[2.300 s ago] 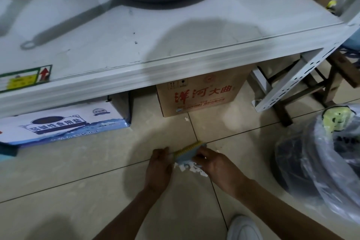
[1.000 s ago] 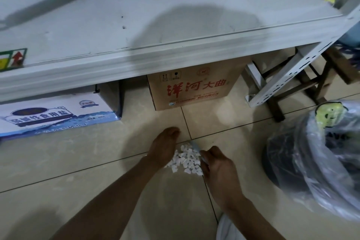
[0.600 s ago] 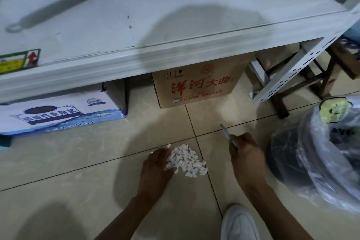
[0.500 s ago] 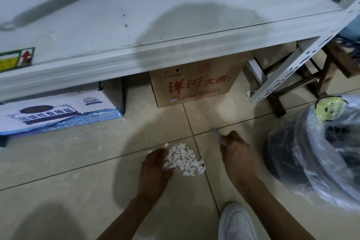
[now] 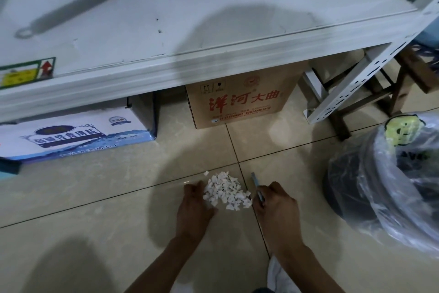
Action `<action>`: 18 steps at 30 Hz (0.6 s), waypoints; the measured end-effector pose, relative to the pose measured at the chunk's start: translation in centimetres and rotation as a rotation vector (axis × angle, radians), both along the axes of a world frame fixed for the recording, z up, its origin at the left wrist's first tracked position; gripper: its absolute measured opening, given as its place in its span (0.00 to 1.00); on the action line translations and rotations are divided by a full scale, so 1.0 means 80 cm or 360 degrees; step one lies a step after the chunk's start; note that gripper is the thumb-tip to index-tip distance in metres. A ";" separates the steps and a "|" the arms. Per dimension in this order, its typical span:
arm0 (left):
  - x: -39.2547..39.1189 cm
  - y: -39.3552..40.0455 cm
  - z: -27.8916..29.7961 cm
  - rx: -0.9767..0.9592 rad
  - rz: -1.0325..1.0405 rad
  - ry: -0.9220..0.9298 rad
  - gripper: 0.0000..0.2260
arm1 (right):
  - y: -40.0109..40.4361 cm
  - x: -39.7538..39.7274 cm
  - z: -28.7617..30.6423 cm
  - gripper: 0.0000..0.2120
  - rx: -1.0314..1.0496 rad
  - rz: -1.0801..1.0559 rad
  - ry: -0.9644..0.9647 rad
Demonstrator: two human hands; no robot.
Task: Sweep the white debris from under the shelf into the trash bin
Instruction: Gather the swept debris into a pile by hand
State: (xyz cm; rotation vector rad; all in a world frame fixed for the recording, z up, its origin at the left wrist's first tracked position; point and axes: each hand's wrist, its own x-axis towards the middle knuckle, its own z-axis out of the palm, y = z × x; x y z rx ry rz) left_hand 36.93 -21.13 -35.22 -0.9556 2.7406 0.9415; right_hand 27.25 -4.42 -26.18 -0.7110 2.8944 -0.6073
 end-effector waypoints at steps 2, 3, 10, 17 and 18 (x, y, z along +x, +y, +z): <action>-0.005 0.010 0.004 0.0071 0.0002 -0.0020 0.36 | -0.015 0.013 -0.004 0.05 -0.0044 -0.0003 -0.0019; -0.007 0.015 0.005 0.0097 -0.0009 -0.0032 0.36 | -0.021 0.016 -0.005 0.04 -0.0098 -0.0011 -0.0019; -0.015 0.016 0.009 0.0175 -0.0060 -0.0088 0.38 | -0.003 -0.027 0.025 0.05 -0.0586 -0.0425 -0.0025; -0.029 -0.002 0.016 0.0140 -0.0065 -0.0064 0.40 | -0.005 -0.089 -0.011 0.08 -0.1763 -0.1288 -0.0808; -0.031 -0.005 0.017 0.0139 -0.0053 -0.0044 0.40 | -0.010 -0.094 -0.019 0.09 -0.1903 -0.1413 -0.0955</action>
